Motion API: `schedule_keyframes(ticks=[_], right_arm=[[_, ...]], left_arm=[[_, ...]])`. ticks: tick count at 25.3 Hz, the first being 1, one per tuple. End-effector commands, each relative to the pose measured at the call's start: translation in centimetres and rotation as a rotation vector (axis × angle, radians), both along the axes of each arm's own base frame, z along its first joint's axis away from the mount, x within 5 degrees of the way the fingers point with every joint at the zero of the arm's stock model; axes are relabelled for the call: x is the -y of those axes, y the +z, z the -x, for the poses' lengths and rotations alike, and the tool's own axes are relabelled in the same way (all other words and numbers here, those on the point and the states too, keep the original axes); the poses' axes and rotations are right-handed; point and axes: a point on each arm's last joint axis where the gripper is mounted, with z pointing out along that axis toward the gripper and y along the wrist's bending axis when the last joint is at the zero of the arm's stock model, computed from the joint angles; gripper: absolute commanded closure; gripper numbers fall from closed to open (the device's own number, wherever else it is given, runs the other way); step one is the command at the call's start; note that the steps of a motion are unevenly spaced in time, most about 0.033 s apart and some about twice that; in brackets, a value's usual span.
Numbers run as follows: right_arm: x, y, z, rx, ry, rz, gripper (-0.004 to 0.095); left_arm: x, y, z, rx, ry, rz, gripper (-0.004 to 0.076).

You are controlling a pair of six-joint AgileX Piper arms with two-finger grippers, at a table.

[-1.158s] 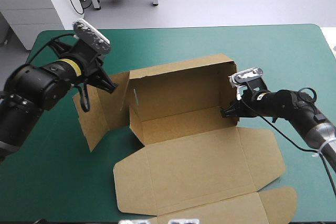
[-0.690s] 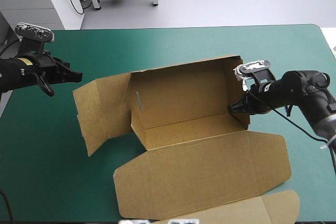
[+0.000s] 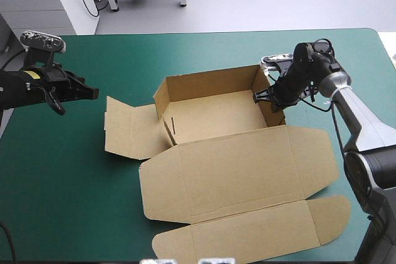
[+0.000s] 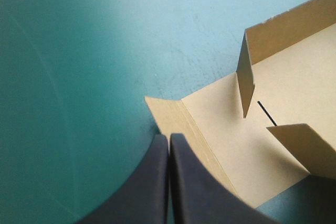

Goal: Fold the box

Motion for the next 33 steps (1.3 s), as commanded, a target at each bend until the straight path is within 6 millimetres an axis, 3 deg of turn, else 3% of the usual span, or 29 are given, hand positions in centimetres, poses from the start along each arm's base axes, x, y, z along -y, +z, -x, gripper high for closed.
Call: schedule_keyframes(ticks=[1,4,7,9,14,21,28,30,32,33], right_arm=[[-0.1,1.7,-0.4,0.048,0.01,-0.013,0.0745],[-0.1,3.1,-0.7,0.105,0.039,-0.014,0.0436],[-0.1,4.6,-0.5,0.163,0.06,-0.012,0.0275],[0.1,5.5,-0.2,0.198,0.068,-0.003,0.0246],[0.7,5.6,0.3,0.169,0.083,0.063,0.0251],[0.2,4.6,-0.8,0.19,0.102,0.038,0.0251],[-0.6,1.1,-1.9,0.064,0.134,-0.012,0.0255],[-0.7,0.5,-2.1,0.047,0.117,-0.015,0.0326],[-0.7,0.5,-2.1,0.049,0.117,-0.013,0.0492],[-0.6,0.5,-2.1,0.05,0.117,-0.007,0.0643]], left_arm=[[0.1,1.9,0.7,0.108,0.01,0.031,0.0733],[0.1,1.9,0.7,0.108,0.011,0.027,0.0733],[0.1,1.9,0.7,0.108,0.012,0.026,0.0733],[0.1,1.9,0.7,0.108,0.012,0.026,0.0733],[0.1,1.9,0.7,0.108,0.012,0.026,0.0733],[0.1,1.8,0.8,0.1,0.007,0.032,0.0733],[0.2,1.3,0.6,0.04,0.016,0.058,0.0733],[0.2,1.1,0.5,0.034,0.016,0.058,0.0733],[0.3,1.1,0.4,0.033,0.013,0.068,0.0733],[0.4,1.1,0.5,0.025,0.006,0.082,0.0733]])
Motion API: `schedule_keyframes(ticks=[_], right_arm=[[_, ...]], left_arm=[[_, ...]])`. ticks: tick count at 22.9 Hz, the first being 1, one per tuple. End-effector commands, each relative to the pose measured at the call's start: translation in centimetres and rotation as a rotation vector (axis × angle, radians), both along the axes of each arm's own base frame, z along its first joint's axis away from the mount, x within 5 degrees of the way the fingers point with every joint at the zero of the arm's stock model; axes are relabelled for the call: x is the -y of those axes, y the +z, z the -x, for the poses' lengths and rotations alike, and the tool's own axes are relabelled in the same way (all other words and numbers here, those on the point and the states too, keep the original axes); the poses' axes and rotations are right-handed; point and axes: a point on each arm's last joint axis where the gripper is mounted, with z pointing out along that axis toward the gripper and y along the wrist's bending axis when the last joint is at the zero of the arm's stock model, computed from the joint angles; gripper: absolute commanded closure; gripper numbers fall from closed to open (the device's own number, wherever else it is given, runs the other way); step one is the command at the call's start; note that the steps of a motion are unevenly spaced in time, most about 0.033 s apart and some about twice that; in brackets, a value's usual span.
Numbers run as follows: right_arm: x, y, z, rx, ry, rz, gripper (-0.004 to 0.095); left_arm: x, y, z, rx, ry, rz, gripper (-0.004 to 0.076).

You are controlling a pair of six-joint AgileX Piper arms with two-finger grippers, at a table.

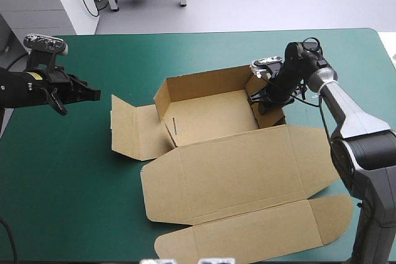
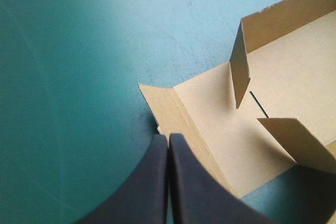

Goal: Fold the box

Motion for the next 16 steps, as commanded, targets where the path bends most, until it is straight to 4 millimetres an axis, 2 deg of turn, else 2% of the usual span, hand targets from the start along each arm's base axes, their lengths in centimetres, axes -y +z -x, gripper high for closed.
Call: schedule_keyframes(ticks=[1,3,6,8,9,11,16], right_arm=[[0.2,3.1,0.5,0.086,0.0,-0.011,0.0703],[0.2,3.1,0.5,0.085,0.005,-0.01,0.0931],[0.3,3.9,1.1,0.084,0.009,-0.01,0.0926],[0.6,6.2,2.0,0.139,0.013,-0.017,0.0926],[1.2,7.9,2.9,0.186,0.006,-0.012,0.0926],[1.9,9.8,3.8,0.231,-0.015,-0.021,0.0926],[4.2,14.6,6.8,0.352,-0.071,-0.099,0.0926]], left_arm=[[0.3,1.6,0.6,0.069,0.0,0.057,0.0733],[0.4,1.2,0.3,0.04,0.002,0.072,0.0733],[0.0,0.7,-0.6,0.024,0.065,0.099,0.0733],[-0.5,0.0,-1.1,-0.002,0.102,0.066,0.0733],[-0.9,-0.7,-1.5,-0.015,0.142,0.038,0.0733],[-1.5,-1.6,-1.7,-0.026,0.199,0.009,0.0733],[-2.3,-5.7,-1.8,-0.118,0.272,-0.053,0.0733]])
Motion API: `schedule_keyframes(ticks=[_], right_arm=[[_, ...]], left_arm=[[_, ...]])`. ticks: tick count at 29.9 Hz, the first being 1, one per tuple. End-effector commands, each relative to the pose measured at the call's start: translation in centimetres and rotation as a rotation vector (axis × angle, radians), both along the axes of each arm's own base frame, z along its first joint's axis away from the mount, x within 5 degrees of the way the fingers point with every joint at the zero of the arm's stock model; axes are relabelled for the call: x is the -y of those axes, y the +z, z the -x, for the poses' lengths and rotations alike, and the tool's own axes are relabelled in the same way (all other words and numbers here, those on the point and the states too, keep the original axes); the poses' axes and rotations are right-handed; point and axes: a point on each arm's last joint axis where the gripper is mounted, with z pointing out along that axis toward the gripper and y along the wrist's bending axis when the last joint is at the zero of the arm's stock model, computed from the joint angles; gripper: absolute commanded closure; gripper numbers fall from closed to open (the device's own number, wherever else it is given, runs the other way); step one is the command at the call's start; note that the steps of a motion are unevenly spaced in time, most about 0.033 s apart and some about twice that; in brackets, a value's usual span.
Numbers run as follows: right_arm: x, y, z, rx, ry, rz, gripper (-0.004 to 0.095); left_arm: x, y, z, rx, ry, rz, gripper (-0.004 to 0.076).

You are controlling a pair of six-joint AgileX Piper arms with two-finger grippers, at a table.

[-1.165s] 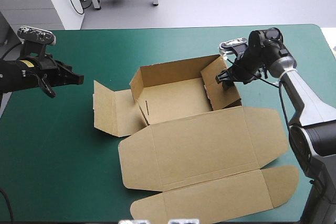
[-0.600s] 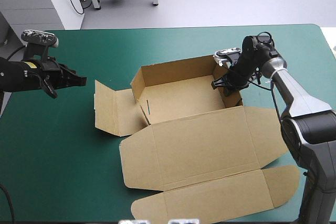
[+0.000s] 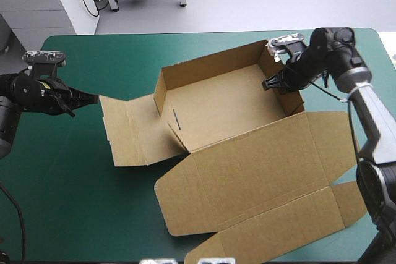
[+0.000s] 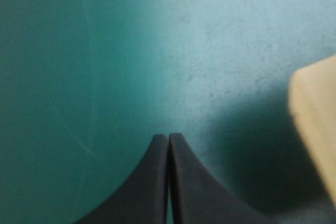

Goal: Fold the box

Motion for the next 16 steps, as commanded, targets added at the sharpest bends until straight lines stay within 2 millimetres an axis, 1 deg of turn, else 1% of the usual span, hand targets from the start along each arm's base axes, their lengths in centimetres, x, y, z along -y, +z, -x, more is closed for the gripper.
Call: schedule_keyframes(ticks=[1,3,5,8,11,16], right_arm=[[1.7,5.9,3.4,0.146,-0.026,-0.086,0.0926],[2.0,7.0,4.3,0.177,-0.032,-0.095,0.0926],[2.2,7.7,4.9,0.2,-0.036,-0.101,0.0927],[2.0,8.5,5.6,0.218,-0.023,-0.131,0.0928],[2.0,8.6,5.8,0.223,-0.02,-0.135,0.0927],[1.8,8.3,5.8,0.207,-0.02,-0.154,0.0926]], left_arm=[[-0.4,-1.2,0.2,0.033,0.039,-0.022,0.0733],[-0.4,-2.7,0.2,0.015,0.043,-0.013,0.0733],[0.0,-4.0,0.2,0.021,0.05,0.038,0.0732],[1.3,-5.1,-0.1,0.056,0.042,0.225,0.0732],[2.8,-4.8,-0.3,0.119,-0.054,0.376,0.0733],[4.9,-3.0,-0.3,0.227,-0.219,0.61,0.0733]])
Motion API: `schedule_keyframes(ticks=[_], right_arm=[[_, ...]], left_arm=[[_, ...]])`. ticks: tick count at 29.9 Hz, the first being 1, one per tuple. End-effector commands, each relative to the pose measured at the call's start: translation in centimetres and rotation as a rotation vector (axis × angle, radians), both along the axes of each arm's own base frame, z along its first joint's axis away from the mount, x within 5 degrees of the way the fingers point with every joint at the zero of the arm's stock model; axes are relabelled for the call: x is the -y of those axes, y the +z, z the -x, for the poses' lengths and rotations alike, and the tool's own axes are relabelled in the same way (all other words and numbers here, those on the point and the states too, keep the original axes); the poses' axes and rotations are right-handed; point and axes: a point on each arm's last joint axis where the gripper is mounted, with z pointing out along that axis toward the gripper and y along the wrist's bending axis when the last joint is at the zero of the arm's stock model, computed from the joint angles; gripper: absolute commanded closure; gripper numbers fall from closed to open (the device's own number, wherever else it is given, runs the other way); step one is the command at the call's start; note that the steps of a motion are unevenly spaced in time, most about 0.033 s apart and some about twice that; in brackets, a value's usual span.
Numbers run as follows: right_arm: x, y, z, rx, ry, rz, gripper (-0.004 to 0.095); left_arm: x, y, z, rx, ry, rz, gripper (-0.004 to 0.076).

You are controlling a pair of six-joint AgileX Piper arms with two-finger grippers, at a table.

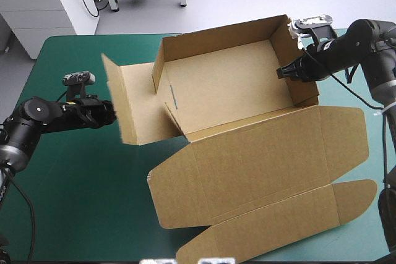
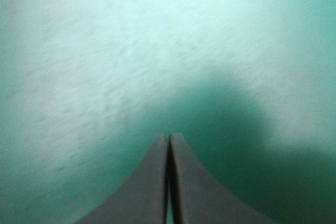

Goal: Fold the box

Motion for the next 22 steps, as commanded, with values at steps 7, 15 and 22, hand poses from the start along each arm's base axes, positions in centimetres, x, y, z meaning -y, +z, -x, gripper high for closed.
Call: schedule_keyframes(ticks=[7,15,22], right_arm=[[0.0,1.6,1.5,0.04,-0.005,-0.063,0.0926],[-0.1,0.1,0.8,0.038,-0.044,-0.084,0.0925],[-2.3,0.3,0.6,0.092,-0.026,-0.1,0.0921]], left_arm=[[2.4,4.4,0.7,0.209,-0.163,0.353,0.0733],[3.1,5.5,1.2,0.248,-0.239,0.477,0.0733],[3.4,6.7,1.4,0.285,-0.33,0.467,0.0725]])
